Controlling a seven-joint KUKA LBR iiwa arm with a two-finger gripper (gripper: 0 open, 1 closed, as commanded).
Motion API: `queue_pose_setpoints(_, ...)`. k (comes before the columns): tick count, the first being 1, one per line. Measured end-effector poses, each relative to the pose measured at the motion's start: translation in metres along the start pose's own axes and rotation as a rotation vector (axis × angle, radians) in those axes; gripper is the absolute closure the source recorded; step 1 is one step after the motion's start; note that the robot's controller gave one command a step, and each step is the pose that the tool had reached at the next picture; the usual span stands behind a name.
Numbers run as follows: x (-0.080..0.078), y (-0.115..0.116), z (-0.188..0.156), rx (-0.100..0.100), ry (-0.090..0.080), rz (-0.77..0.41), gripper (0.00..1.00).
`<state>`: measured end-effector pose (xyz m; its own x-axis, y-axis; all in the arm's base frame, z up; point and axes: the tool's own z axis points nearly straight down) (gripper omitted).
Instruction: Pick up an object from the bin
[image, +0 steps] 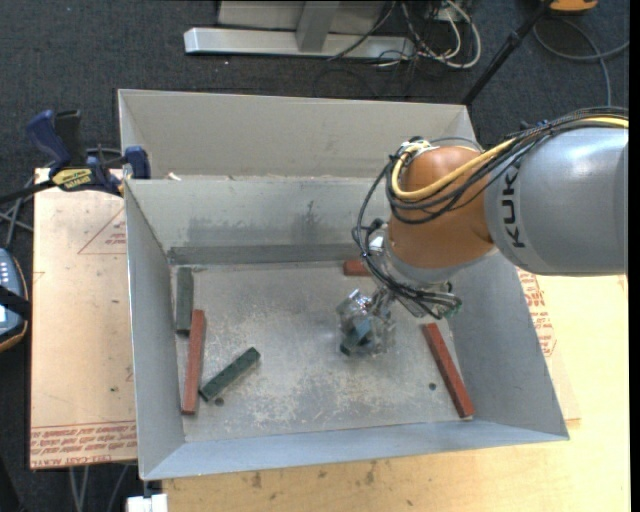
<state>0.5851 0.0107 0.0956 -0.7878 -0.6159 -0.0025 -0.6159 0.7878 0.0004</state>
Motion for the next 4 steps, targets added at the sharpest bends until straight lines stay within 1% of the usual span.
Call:
queue_pose_setpoints(2, 0.0, 0.001, -0.021, -0.003, 0.004, 0.001, 1.0)
queue_pose_setpoints(4, -0.001, 0.0, -0.049, 0.001, -0.001, 0.002, 1.0)
